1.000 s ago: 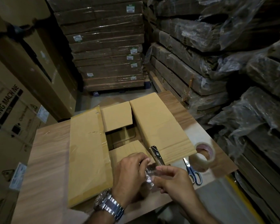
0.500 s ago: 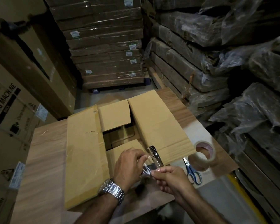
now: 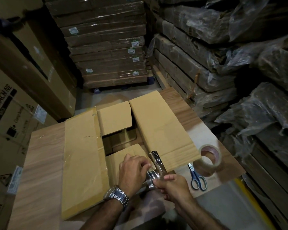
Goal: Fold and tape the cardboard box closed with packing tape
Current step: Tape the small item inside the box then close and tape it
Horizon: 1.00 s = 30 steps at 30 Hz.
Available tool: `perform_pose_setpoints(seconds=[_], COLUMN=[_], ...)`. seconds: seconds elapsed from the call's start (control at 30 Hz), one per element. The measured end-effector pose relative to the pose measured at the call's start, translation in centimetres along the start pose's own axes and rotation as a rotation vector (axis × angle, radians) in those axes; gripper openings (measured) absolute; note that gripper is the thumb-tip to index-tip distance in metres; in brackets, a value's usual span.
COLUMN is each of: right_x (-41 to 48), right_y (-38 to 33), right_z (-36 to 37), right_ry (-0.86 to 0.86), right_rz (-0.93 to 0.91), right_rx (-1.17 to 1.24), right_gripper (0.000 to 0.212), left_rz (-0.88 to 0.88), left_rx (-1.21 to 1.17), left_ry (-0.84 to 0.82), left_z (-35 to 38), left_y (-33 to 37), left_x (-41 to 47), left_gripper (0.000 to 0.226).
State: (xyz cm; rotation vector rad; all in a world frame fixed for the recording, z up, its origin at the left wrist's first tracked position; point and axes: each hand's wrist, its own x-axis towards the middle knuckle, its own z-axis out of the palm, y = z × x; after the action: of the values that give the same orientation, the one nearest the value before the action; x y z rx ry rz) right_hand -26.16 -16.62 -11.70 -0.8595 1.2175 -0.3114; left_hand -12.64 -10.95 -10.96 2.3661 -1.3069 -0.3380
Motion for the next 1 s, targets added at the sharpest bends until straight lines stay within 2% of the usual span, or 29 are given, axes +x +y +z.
perform_pose_setpoints(seconds=[0.37, 1.0], right_x=[1.5, 2.1], right_y=[1.2, 1.6], right_z=[0.2, 0.0], right_ry=[0.038, 0.032], right_rz=[-0.003, -0.023], right_rx=[-0.019, -0.01], right_gripper=[0.033, 0.031], left_rz=[-0.069, -0.034], left_rx=[0.001, 0.027], left_ry=[-0.012, -0.02], left_z=[-0.2, 0.3], left_y=[0.3, -0.1], left_x=[0.5, 0.8], left_gripper=[0.012, 0.012])
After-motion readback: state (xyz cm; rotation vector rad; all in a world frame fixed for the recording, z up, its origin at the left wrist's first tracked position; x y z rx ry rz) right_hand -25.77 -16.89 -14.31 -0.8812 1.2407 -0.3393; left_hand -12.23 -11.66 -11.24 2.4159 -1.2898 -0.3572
